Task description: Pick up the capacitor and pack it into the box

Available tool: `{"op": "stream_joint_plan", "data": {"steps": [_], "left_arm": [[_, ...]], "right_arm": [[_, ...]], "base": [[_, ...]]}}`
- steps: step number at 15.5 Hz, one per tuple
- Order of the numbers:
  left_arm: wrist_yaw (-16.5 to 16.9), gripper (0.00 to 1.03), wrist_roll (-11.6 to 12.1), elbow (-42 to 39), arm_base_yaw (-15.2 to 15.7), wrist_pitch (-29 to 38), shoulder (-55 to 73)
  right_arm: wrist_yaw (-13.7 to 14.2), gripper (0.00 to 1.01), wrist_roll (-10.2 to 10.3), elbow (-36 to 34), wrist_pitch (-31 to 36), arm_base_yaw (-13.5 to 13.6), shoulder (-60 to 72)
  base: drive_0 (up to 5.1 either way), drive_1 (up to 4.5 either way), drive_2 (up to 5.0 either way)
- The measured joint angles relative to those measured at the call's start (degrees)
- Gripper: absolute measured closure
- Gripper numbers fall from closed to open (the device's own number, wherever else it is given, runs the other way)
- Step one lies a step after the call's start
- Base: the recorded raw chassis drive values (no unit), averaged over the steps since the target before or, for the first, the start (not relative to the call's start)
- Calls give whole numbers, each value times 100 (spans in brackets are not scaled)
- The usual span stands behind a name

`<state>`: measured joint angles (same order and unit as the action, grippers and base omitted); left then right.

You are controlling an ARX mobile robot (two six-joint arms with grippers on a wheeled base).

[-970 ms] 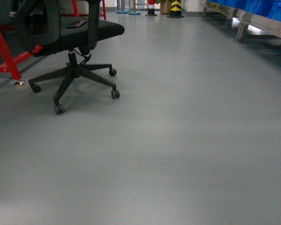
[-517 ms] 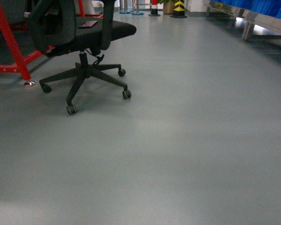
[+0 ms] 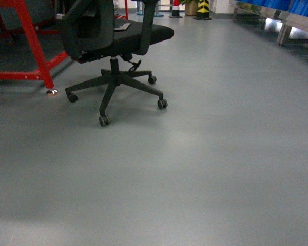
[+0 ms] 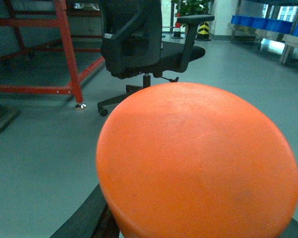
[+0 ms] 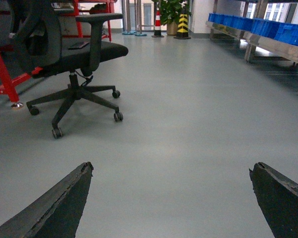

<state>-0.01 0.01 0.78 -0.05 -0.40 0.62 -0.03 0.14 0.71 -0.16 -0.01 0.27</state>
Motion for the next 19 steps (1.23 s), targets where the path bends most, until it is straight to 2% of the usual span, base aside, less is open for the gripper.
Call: {"op": "stream_joint_plan", "data": {"steps": [19], "left_arm": [[-2,59,2,0,0,-4,0]], "right_arm": [[0,3,0,0,-9,0,0]], "base": [[-503,242,242]]}}
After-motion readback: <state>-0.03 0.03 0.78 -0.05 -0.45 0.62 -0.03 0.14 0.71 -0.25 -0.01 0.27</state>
